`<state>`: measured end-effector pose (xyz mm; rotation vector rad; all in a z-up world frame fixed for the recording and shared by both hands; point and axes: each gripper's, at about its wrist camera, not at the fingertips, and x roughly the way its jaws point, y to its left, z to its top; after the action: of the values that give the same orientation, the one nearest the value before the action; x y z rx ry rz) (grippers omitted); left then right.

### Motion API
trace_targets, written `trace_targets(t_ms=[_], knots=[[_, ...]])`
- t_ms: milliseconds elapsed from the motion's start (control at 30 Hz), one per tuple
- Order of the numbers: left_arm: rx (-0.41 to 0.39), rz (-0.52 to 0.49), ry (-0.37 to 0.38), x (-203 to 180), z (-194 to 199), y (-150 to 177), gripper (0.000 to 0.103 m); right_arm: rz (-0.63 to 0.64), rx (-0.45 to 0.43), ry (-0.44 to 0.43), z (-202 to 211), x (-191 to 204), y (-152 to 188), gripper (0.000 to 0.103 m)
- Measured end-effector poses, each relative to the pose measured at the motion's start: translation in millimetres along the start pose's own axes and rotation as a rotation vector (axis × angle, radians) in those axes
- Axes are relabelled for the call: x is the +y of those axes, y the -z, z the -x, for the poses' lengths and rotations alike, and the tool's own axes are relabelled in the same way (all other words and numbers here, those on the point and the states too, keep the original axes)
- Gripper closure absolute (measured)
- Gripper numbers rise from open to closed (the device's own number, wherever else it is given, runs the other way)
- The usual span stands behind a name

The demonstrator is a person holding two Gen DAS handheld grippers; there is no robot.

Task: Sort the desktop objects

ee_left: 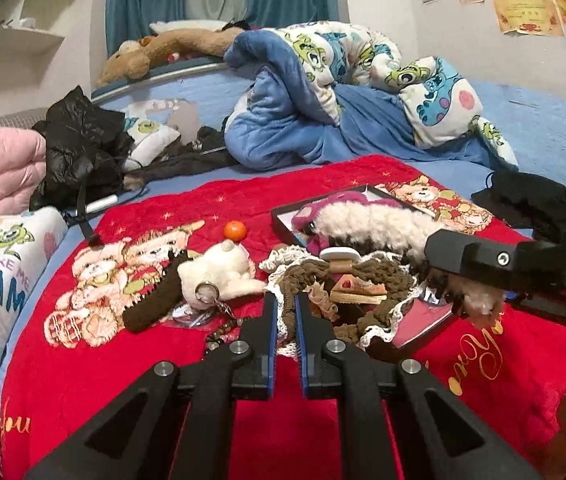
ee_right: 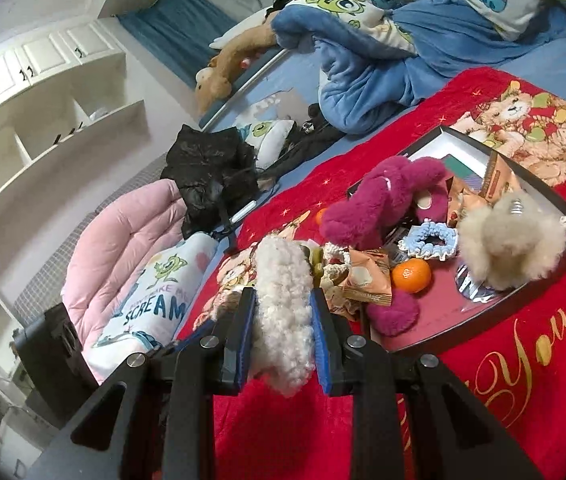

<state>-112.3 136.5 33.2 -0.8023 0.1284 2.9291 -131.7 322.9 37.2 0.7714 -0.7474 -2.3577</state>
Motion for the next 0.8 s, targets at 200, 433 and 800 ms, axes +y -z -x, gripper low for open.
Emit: trace_targets(t_ms=[200,433,800], knots=[[0.009,0.051,-0.039,27.3,-2.2,3.7,0.094,-0.004,0.013,-0.038,-11.8,7.0,2.8,0.078],[0.034,0.039,-0.103,60.2,-4.5,12.2,0.094,0.051,0.069,0.006,-47.4,23.9,16.1,0.078],[0.069,-0.009,-0.153,101.8,-10.5,27.5,0.094,0.127,0.207,0.094,-118.8,37.8,47.0,0.078]])
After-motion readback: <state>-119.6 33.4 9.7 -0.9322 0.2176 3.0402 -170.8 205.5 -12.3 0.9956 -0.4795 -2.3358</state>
